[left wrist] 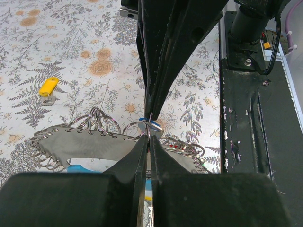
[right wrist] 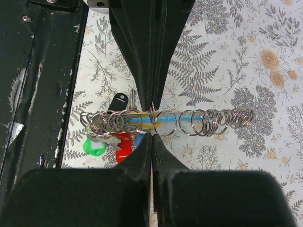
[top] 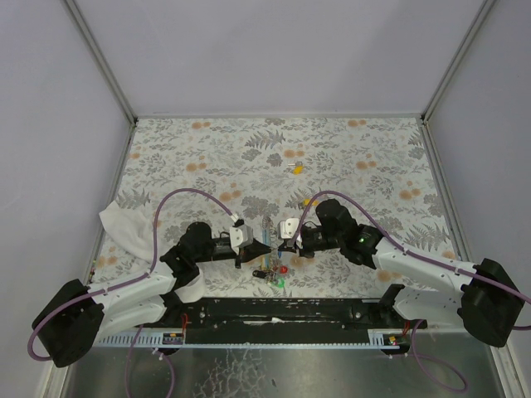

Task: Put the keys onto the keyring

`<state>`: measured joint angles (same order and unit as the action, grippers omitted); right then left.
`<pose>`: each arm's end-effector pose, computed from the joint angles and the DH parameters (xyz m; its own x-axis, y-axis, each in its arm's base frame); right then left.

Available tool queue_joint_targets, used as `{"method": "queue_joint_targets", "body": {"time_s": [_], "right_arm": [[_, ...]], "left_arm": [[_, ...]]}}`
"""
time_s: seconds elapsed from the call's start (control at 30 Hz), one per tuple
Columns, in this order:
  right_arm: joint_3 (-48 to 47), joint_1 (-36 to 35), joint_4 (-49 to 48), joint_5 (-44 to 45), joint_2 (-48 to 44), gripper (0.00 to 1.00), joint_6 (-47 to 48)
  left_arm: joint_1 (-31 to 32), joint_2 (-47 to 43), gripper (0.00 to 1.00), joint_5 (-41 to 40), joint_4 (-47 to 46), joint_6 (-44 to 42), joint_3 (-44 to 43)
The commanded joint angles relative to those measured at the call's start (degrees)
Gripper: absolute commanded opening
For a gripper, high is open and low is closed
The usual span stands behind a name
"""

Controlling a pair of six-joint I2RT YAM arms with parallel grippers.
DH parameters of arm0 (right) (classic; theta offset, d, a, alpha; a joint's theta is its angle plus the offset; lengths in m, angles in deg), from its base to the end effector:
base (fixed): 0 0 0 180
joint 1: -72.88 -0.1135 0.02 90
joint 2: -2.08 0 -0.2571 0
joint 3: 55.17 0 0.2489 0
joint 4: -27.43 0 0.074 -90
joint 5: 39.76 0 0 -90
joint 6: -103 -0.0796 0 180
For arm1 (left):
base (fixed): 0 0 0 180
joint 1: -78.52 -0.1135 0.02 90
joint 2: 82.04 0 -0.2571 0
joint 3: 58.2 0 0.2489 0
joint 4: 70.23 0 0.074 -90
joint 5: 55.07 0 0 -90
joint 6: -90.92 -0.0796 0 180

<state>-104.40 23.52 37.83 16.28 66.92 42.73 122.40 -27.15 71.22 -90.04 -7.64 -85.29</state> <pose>0.1462 0.2386 0.2178 0.2263 -0.3679 -0.9019 -0.9721 -0.0267 -0.2330 0.1325 -0.1928 0.1885 0.0470 0.1213 -0.9915 0.9852 0.1584 0.0660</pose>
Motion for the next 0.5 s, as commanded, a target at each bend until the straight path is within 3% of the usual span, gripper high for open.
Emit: {"method": "queue_joint_targets", "body": {"time_s": [0.0, 0.47], "right_arm": [[-0.4, -0.2, -2.5, -0.7, -0.7, 0.00, -0.4], [-0.8, -0.2, -2.6, -3.6, -0.1, 0.00, 0.1]], "left_arm": [[0.3, -0.1, 0.00, 1.0, -4.0, -1.0, -0.8], [0.3, 0.6, 0.00, 1.2, -4.1, -0.9, -1.1]]}}
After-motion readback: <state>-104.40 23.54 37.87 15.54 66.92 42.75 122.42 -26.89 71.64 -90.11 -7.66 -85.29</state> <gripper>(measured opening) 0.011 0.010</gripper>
